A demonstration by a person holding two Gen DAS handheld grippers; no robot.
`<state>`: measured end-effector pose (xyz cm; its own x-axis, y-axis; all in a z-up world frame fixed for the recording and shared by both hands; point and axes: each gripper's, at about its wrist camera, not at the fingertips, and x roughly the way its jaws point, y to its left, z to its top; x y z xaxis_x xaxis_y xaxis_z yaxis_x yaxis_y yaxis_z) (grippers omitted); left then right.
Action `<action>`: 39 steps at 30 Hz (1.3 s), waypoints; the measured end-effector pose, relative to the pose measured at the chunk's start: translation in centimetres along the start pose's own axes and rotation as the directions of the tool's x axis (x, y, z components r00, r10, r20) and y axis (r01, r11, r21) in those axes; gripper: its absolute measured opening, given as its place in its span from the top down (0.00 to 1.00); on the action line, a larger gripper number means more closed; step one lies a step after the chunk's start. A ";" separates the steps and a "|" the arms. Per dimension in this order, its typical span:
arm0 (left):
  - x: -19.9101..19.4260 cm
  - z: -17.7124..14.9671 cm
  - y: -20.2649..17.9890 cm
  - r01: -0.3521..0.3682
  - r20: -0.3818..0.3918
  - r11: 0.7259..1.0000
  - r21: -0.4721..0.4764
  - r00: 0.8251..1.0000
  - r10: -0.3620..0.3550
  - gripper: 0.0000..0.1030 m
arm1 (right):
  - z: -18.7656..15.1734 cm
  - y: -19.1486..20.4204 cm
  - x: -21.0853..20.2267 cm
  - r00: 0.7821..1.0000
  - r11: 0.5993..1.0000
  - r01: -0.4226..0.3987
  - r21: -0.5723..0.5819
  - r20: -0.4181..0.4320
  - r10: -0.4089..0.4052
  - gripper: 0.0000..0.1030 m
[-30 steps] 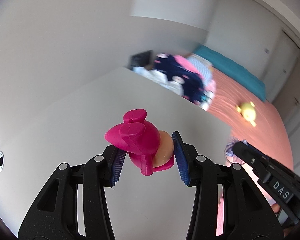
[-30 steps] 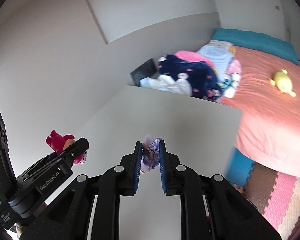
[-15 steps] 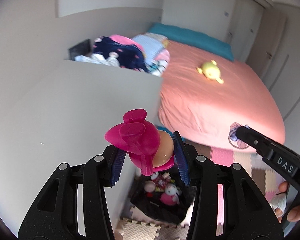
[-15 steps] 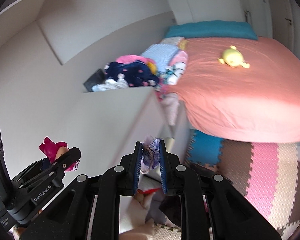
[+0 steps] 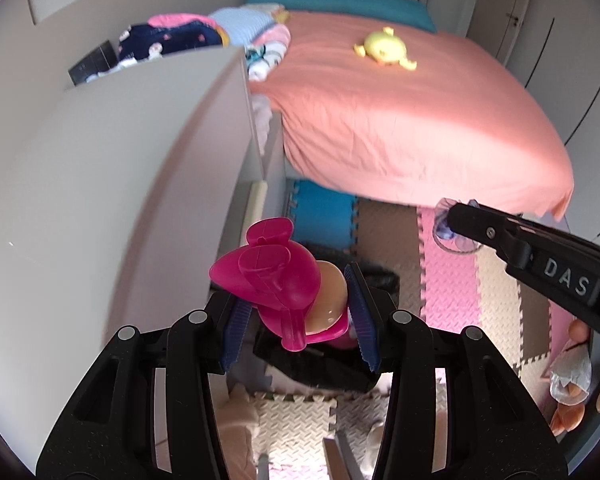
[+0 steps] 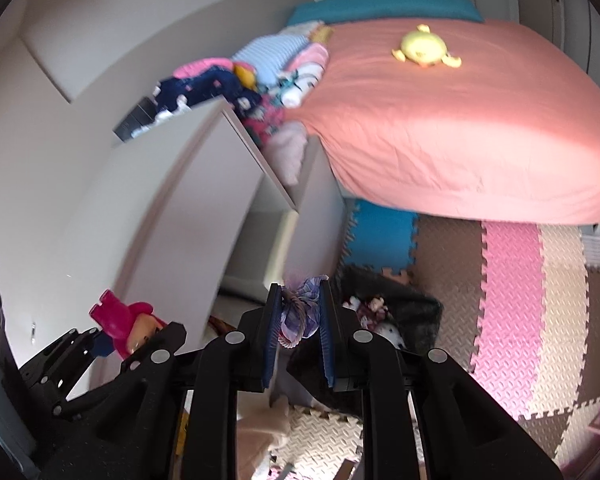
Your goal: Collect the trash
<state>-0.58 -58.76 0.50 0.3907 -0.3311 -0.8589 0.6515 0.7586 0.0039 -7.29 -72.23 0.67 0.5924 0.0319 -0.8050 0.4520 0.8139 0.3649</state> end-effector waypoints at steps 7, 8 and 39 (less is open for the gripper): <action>0.8 -0.8 0.1 -0.101 0.006 0.994 0.049 0.995 0.101 0.06 | -0.3 -2.2 1.6 0.992 0.990 0.123 0.073 -0.015 -0.122 0.02; 0.8 -0.7 0.4 -0.094 -0.001 0.995 0.043 0.996 0.094 0.06 | -0.3 -2.4 1.6 0.991 0.988 0.131 0.077 -0.015 -0.131 0.02; -8.1 -1.9 12.1 -0.110 0.113 0.988 -0.106 0.986 0.122 0.06 | -0.5 13.9 -2.2 0.994 0.981 0.054 -0.185 0.099 -0.036 0.02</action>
<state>2.84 -45.83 6.57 0.5385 -0.2973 -0.7884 0.5320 0.8456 0.0445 -2.67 -60.66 7.32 0.6389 -0.0554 -0.7673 0.3526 0.9076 0.2281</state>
